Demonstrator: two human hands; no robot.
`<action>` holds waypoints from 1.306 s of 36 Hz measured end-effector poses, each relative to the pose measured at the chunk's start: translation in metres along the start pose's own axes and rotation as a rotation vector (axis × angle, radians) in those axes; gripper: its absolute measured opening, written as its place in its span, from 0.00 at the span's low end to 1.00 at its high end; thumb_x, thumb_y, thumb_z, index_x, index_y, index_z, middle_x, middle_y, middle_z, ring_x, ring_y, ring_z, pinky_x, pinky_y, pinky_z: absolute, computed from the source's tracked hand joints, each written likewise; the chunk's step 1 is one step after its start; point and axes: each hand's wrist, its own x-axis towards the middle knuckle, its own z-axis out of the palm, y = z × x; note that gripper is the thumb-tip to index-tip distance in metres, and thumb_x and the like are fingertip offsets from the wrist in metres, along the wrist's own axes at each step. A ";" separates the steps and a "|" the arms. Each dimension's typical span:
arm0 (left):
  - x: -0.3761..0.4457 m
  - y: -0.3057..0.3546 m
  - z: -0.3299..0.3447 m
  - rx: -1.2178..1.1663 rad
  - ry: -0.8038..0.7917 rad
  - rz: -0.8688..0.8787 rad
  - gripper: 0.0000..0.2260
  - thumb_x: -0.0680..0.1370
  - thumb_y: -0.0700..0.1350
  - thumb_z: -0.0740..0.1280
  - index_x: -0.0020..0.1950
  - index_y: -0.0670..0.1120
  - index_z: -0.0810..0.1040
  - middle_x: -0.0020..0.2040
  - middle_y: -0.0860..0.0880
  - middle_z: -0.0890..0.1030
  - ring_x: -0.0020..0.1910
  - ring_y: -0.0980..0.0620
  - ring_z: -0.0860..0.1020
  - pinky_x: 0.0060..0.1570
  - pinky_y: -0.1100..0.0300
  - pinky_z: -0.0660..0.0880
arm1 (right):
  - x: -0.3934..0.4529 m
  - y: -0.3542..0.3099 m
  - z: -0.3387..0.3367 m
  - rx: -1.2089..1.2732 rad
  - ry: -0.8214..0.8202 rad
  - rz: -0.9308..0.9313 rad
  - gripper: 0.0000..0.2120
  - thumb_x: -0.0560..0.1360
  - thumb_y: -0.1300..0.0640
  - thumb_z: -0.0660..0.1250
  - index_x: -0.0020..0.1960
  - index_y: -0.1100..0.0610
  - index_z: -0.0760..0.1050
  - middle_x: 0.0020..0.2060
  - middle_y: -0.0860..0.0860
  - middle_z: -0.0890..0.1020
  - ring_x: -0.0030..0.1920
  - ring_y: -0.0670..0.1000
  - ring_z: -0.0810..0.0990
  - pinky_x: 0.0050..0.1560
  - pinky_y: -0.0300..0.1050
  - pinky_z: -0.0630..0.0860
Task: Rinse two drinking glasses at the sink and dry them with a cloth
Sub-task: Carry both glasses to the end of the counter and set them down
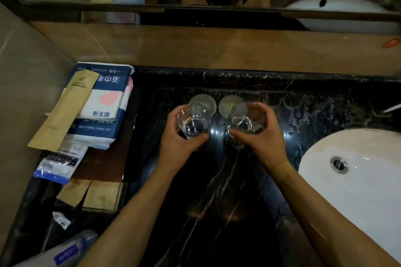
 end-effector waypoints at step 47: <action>0.082 -0.019 0.022 -0.001 -0.117 -0.037 0.36 0.61 0.50 0.79 0.64 0.65 0.69 0.64 0.60 0.77 0.62 0.64 0.77 0.57 0.70 0.73 | 0.063 0.018 0.028 -0.038 0.010 0.106 0.40 0.60 0.49 0.83 0.66 0.41 0.67 0.52 0.30 0.75 0.52 0.30 0.74 0.44 0.19 0.67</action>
